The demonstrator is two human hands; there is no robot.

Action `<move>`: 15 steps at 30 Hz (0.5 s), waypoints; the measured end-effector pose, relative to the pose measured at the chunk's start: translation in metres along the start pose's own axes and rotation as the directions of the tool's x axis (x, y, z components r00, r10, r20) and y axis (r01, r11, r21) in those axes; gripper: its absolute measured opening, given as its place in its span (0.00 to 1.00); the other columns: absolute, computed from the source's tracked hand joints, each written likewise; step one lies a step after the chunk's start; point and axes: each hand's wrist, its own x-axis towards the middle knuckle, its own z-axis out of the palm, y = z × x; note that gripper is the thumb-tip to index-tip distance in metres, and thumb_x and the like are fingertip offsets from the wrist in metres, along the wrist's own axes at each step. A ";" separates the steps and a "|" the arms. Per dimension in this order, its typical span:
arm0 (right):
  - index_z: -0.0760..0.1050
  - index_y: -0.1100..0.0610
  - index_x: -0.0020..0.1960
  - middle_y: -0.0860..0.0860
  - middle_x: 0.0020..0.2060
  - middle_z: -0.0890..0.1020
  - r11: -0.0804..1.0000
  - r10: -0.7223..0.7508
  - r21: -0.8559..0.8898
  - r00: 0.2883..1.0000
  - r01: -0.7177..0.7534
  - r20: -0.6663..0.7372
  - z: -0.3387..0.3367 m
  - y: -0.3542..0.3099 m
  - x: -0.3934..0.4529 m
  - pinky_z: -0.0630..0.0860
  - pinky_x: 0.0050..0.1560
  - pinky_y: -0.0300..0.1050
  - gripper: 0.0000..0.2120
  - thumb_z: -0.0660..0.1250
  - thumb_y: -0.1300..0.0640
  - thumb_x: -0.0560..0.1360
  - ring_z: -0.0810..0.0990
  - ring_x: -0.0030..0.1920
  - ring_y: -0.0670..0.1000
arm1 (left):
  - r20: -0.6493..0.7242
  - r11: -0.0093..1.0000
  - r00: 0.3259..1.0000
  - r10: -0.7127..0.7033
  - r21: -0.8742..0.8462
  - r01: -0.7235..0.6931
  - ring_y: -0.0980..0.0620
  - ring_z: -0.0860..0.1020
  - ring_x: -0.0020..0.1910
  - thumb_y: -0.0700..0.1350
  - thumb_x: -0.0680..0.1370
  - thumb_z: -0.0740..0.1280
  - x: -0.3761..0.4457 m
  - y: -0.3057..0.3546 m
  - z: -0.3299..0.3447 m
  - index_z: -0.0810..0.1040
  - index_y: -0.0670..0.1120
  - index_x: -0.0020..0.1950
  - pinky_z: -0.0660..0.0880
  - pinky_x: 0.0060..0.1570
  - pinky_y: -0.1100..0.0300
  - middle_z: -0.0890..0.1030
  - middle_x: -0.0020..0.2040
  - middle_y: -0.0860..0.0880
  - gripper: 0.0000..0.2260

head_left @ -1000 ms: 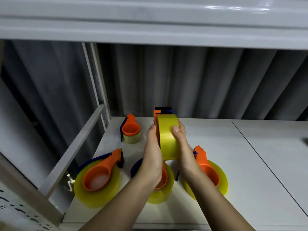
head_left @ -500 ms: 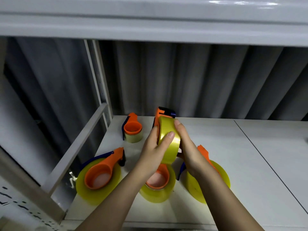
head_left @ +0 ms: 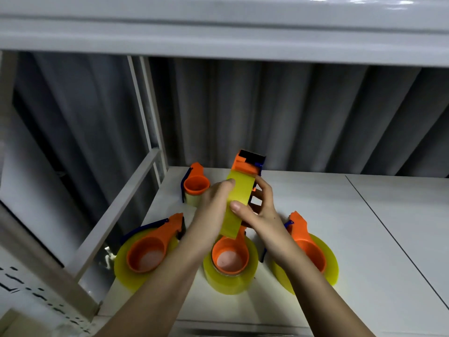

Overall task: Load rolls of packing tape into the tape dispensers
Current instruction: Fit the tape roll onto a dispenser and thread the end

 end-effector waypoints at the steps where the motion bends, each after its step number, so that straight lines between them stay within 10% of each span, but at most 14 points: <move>1: 0.56 0.36 0.69 0.42 0.65 0.67 0.999 -0.008 -0.031 1.000 0.008 0.020 0.001 0.000 -0.001 0.77 0.55 0.35 0.44 0.71 0.36 0.57 0.73 0.62 0.39 | -0.086 0.999 0.996 -0.006 0.043 0.010 0.44 0.80 0.40 0.45 0.80 0.61 -0.001 0.002 0.010 0.80 0.46 0.43 0.76 0.41 0.59 0.84 0.39 0.46 0.10; 6: 0.66 0.41 0.68 0.40 0.65 0.69 0.980 -0.037 -0.198 0.997 0.023 -0.065 -0.008 -0.017 -0.006 0.71 0.54 0.33 0.34 0.69 0.32 0.66 0.69 0.66 0.40 | -0.187 0.977 0.969 0.164 0.163 -0.134 0.37 0.79 0.40 0.60 0.74 0.59 -0.005 -0.018 0.009 0.79 0.47 0.43 0.77 0.45 0.38 0.80 0.38 0.38 0.18; 15: 0.78 0.43 0.51 0.41 0.51 0.74 0.839 -0.338 -0.503 0.924 0.209 -0.180 -0.016 -0.036 -0.006 0.68 0.44 0.34 0.13 0.74 0.42 0.69 0.74 0.54 0.44 | -0.127 0.911 0.952 0.278 0.349 -0.219 0.39 0.79 0.35 0.63 0.72 0.57 -0.012 -0.017 0.002 0.77 0.46 0.43 0.77 0.36 0.38 0.79 0.36 0.40 0.21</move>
